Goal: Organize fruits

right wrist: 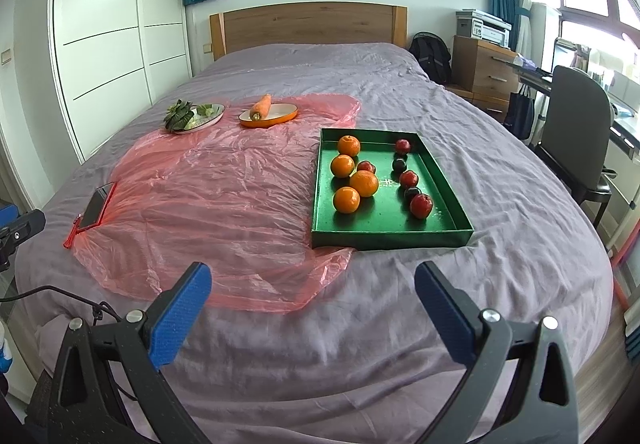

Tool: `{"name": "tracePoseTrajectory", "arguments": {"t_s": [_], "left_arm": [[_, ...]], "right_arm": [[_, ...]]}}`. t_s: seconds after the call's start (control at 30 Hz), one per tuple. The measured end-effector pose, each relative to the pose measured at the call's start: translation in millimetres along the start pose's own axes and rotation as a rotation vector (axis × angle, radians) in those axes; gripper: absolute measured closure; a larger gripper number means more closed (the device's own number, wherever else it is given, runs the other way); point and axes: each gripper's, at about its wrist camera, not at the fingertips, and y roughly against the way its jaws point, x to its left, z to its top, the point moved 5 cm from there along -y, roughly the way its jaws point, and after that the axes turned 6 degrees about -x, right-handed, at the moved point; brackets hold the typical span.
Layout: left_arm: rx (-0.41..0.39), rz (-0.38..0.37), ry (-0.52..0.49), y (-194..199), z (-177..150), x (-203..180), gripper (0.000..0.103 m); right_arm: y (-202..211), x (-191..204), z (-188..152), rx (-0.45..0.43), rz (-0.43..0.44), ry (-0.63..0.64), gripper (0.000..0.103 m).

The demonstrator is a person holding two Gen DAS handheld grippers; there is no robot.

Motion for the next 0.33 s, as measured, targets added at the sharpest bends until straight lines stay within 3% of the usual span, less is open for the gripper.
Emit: {"name": "tracePoseTrajectory", "arguments": {"t_s": [0.33], "left_arm": [[0.004,-0.011,-0.003,-0.7,-0.1,-2.8,0.006]], "right_arm": [[-0.4,-1.8,-0.5,0.002,-0.001,0.0,0.0]]}}
